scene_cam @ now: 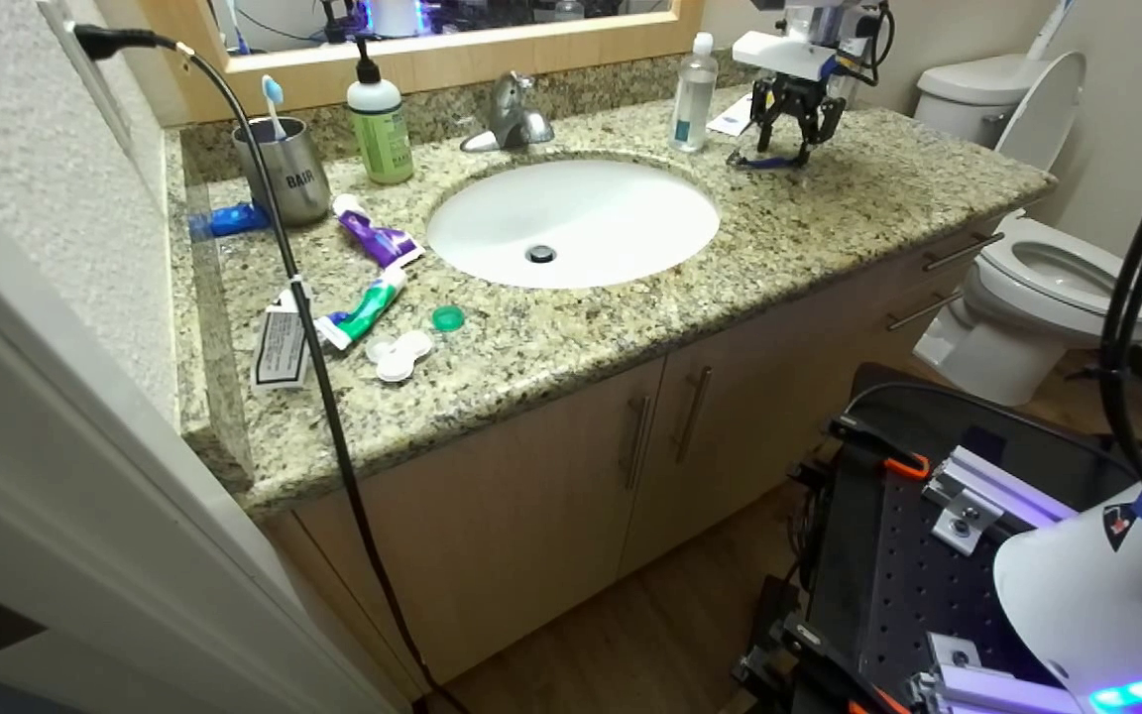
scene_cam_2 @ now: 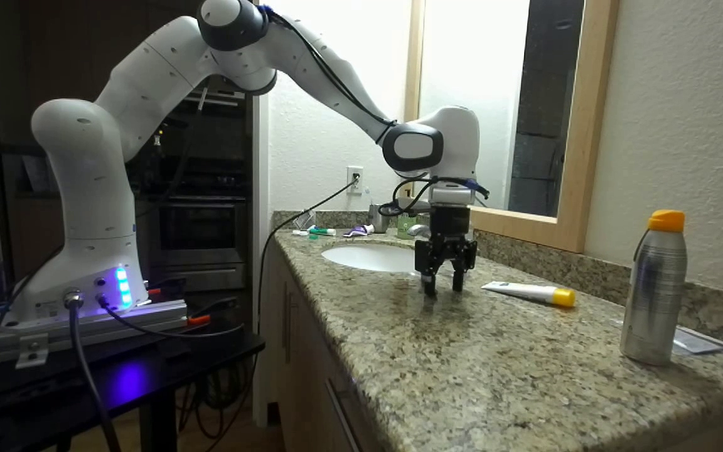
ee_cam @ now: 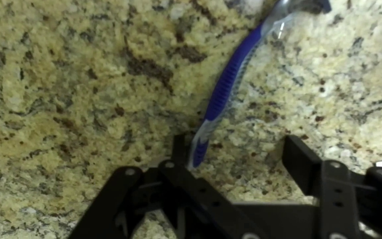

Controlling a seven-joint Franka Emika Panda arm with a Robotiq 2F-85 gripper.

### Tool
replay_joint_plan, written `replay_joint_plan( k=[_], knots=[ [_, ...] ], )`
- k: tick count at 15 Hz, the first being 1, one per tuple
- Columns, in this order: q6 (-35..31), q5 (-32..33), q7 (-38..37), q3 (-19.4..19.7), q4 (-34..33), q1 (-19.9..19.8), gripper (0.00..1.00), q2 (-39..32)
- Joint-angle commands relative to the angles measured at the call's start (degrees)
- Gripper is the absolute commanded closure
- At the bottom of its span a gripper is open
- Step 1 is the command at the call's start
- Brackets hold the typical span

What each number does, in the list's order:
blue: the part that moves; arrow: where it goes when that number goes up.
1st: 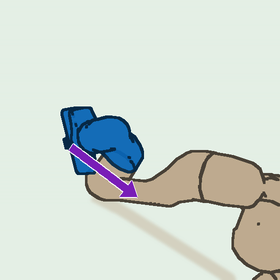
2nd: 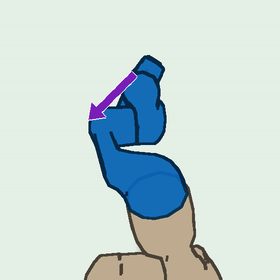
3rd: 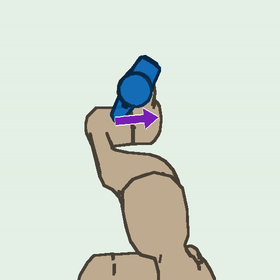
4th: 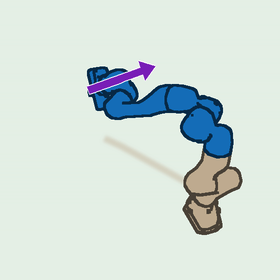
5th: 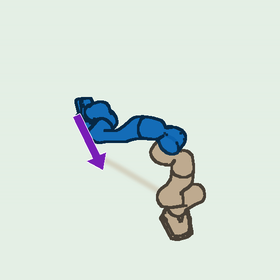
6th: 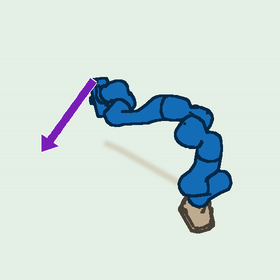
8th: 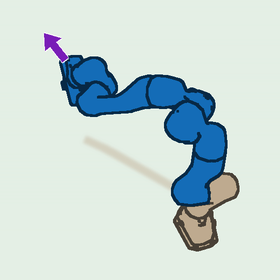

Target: Pick the shaving stick and put it in the sink

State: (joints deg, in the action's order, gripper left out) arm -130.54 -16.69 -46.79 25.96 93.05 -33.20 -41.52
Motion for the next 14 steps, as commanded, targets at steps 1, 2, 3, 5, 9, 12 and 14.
replay_joint_plan(
  k=[1, 2, 3, 5, 9, 12, 14],
  knots=[
    [1.2, -1.2, 0.1, -1.4, -2.4, -2.0, 0.54, -1.4],
    [1.3, -1.3, 0.0, -1.4, -2.5, -2.0, 0.61, -1.4],
    [1.3, -1.4, -0.1, -1.4, -2.6, -2.1, 0.67, -1.4],
    [1.3, -1.4, 0.0, -1.5, -2.9, -2.2, 0.81, -1.5],
    [0.5, -1.2, 0.1, -1.4, -2.9, -2.2, 1.0, -1.6],
    [3.5, -0.3, 0.1, -1.2, -0.6, -0.6, 0.98, 2.1],
    [4.0, 0.6, 1.2, -0.8, 0.7, 0.3, 0.98, 4.3]
  ],
)
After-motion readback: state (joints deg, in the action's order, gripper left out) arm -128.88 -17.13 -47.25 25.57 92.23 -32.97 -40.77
